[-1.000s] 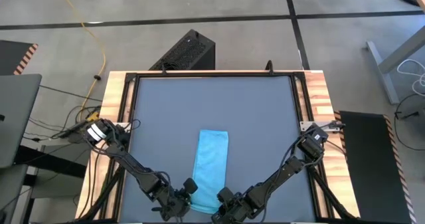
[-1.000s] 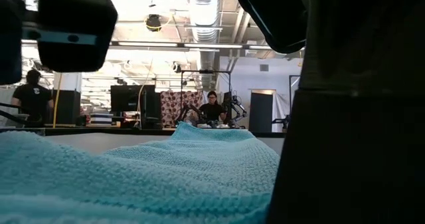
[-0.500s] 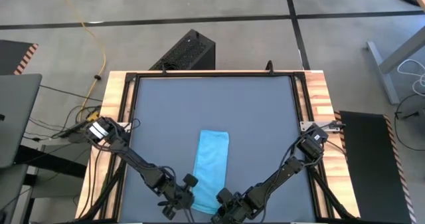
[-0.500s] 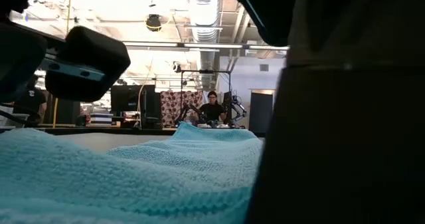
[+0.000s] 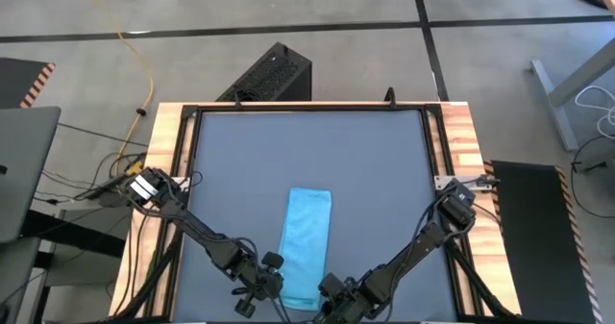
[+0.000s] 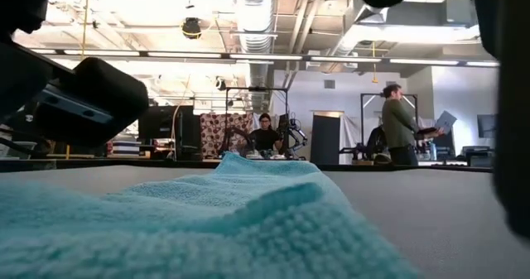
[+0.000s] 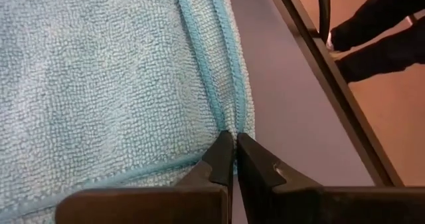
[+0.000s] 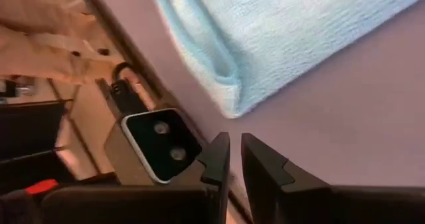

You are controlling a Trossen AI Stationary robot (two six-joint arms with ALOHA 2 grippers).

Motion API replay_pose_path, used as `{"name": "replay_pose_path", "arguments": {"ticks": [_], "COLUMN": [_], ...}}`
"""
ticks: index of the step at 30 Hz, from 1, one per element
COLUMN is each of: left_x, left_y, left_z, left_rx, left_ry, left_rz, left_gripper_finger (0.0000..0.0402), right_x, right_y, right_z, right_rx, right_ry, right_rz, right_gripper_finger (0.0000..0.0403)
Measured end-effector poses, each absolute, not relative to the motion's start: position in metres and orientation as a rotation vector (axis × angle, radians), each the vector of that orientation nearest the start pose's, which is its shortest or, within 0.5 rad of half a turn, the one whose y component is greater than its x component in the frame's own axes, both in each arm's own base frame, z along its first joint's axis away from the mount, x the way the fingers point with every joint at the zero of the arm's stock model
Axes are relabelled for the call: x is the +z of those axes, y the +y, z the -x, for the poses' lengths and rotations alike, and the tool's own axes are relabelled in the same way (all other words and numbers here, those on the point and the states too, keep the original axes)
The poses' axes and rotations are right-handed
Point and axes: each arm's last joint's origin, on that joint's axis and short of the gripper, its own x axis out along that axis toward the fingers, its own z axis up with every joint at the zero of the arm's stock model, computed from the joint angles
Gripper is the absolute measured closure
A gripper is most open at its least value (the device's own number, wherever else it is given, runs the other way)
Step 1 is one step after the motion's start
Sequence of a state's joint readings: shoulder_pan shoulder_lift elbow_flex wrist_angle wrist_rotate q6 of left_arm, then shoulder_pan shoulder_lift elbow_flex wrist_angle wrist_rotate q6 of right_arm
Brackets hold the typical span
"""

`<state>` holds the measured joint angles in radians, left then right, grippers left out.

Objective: Roll towel
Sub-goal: Roll the blue towel

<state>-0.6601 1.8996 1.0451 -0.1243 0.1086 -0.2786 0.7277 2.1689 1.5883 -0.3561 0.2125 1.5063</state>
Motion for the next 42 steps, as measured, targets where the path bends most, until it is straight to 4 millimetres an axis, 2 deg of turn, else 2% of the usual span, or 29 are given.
{"name": "replay_pose_path", "arguments": {"ticks": [3,5,11,14,16,23,25,30,36,42], "left_x": [0.128,0.129,0.130,0.130,0.130,0.130,0.130,0.130,0.130,0.130], "left_y": [-0.225,-0.223,-0.219,-0.217,-0.217,-0.217,-0.217,-0.217,-0.218,-0.217], "left_z": [-0.288,-0.291,-0.295,-0.296,-0.297,-0.297,-0.297,-0.297,-0.297,-0.297], "left_rx": [-0.554,-0.549,-0.544,-0.550,-0.549,-0.551,-0.551,-0.553,-0.562,-0.564], "left_ry": [1.055,1.052,1.045,1.046,1.043,1.043,1.043,1.042,1.045,1.044], "left_rz": [0.011,0.035,0.059,0.071,0.073,0.083,0.083,0.080,0.080,0.079], "left_gripper_finger": [0.0401,0.0401,0.0401,0.0401,0.0401,0.0401,0.0401,0.0401,0.0401,0.0401], "right_x": [0.170,0.177,0.181,0.178,0.176,0.170,0.170,0.170,0.170,0.166], "right_y": [0.304,0.307,0.323,0.326,0.326,0.305,0.301,0.298,0.297,0.291], "right_z": [-0.347,-0.346,-0.339,-0.336,-0.337,-0.347,-0.350,-0.353,-0.362,-0.367], "right_rx": [-0.190,-0.119,0.186,0.269,0.302,0.269,0.314,0.430,0.543,0.560], "right_ry": [0.953,0.911,0.816,0.784,0.769,0.843,0.846,0.841,0.755,0.749], "right_rz": [-0.886,-0.777,-0.253,-0.011,0.086,0.185,0.226,0.347,0.491,0.560], "right_gripper_finger": [0.0335,0.0335,0.0335,0.0335,0.0335,0.0333,0.0326,0.0287,0.0230,0.0220]}}
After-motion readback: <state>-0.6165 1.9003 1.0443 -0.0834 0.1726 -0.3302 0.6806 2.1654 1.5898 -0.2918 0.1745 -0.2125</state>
